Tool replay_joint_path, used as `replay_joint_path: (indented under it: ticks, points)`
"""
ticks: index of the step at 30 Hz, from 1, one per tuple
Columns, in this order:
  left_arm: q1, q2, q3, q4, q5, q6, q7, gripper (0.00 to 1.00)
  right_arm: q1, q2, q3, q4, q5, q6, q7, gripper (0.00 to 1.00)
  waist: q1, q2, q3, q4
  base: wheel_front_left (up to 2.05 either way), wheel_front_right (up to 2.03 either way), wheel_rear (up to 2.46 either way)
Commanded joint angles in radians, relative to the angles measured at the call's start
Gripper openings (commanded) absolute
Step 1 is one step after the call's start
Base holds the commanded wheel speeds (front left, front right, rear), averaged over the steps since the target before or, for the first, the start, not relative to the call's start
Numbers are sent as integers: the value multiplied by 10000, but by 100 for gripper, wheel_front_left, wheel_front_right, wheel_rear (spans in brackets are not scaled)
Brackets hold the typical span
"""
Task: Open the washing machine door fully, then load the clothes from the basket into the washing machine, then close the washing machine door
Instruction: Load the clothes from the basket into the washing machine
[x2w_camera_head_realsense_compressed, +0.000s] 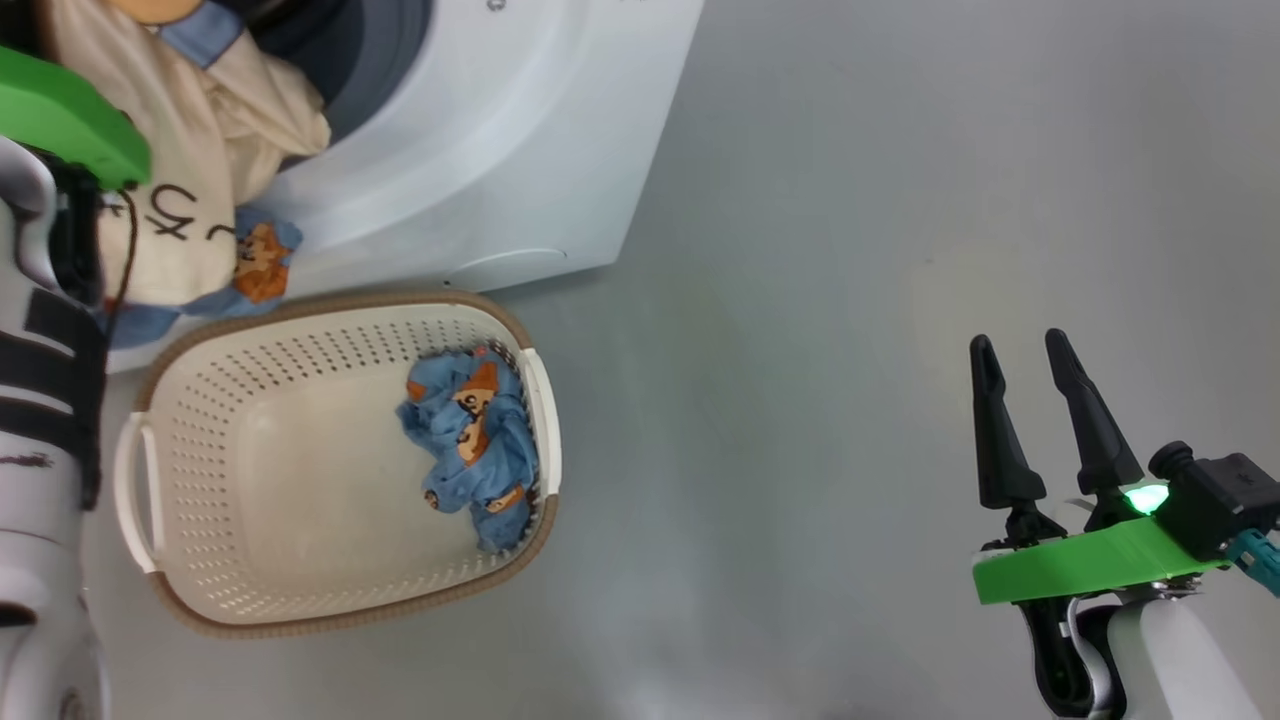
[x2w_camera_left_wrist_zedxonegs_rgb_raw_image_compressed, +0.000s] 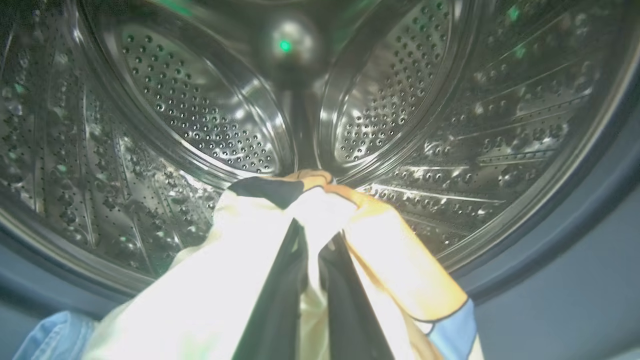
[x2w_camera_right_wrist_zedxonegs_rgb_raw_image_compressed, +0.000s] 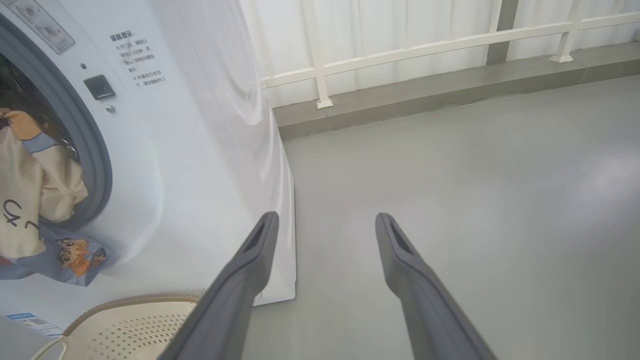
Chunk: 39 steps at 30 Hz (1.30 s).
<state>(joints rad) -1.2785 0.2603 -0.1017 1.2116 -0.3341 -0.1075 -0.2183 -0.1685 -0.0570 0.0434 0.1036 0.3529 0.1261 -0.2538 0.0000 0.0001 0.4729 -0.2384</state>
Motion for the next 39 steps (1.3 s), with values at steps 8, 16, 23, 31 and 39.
replay_joint_path:
  ticks: [8,16,23,31,39]
  points:
    - [-860,758,-228,388,222,62,296,0,-336,50,472,-251,95,46,-80,100,0,-1,762,-566,0,0,0]
    - [-1320,1127,-521,586,404,120,422,0,-491,65,701,-315,350,46,-80,100,0,-1,1148,-928,0,0,0]
    - [-1967,1464,-707,-74,609,102,-362,0,-562,66,765,-410,496,46,-80,100,0,-1,1410,-1110,0,0,0]
    - [-1885,1747,-112,-3135,808,317,-431,0,-741,67,772,-509,646,46,-80,100,0,-1,1719,-1113,0,0,0]
    - [-1080,1676,389,-4019,1164,303,-433,0,-871,67,826,-532,711,46,-80,100,0,-1,1826,-1025,0,0,0]
